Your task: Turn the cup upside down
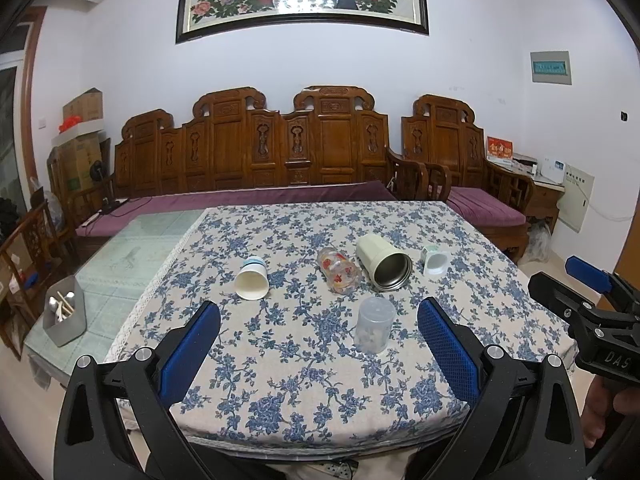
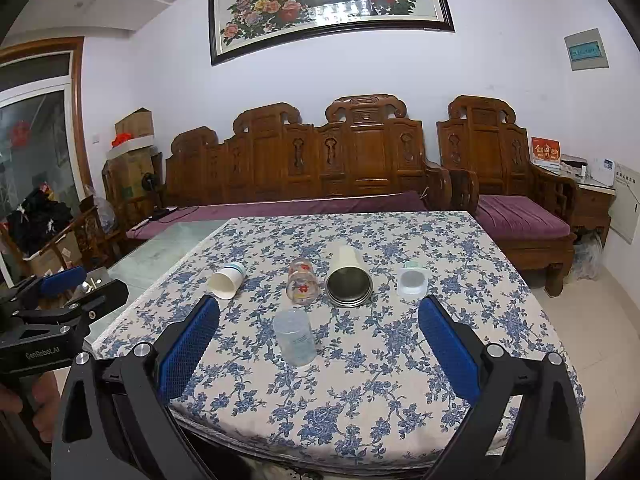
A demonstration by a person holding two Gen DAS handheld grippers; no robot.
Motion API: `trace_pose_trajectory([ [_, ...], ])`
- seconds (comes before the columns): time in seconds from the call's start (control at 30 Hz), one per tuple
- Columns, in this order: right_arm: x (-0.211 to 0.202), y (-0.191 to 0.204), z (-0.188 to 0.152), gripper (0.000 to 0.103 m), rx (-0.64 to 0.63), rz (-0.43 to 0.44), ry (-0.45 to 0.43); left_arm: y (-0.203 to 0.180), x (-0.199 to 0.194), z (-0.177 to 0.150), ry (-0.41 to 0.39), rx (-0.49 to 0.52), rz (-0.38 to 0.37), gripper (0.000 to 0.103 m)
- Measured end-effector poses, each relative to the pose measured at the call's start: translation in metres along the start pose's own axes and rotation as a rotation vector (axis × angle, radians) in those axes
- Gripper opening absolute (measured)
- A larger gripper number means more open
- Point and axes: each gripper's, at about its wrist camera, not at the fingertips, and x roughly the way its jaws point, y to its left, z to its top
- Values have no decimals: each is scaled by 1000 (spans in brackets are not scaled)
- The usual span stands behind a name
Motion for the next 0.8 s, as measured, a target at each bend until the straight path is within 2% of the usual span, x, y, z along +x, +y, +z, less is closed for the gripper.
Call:
trace_pose_trajectory([
  [0.8,0,1,0,100,-1,0,-2,-2,-5,2,-12,-11,1,95],
])
